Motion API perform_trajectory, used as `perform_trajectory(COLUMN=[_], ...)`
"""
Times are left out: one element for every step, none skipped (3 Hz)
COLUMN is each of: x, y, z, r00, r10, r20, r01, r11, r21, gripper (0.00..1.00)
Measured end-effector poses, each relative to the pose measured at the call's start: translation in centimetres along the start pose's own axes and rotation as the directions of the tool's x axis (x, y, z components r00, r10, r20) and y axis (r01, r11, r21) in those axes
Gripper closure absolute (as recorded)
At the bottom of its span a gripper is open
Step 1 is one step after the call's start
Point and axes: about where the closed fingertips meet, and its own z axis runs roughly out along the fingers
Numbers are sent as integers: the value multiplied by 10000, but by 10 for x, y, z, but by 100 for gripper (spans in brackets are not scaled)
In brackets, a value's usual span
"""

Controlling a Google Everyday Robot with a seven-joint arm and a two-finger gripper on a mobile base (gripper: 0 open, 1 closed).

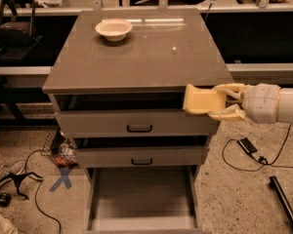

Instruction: Pick sponge from bottom drawer and place on counter

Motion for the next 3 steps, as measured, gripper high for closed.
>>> perform_trajectory(x=[-28,-56,-67], y=[-33,-82,-112], z=[-10,-4,22], r00=[9955,9870,9794], r10=[290,916,1528], r20=[903,1320,1317], r01=[-318,-1006,-1620], r11=[9991,9929,9849], r21=[298,632,617], gripper=[100,100,100])
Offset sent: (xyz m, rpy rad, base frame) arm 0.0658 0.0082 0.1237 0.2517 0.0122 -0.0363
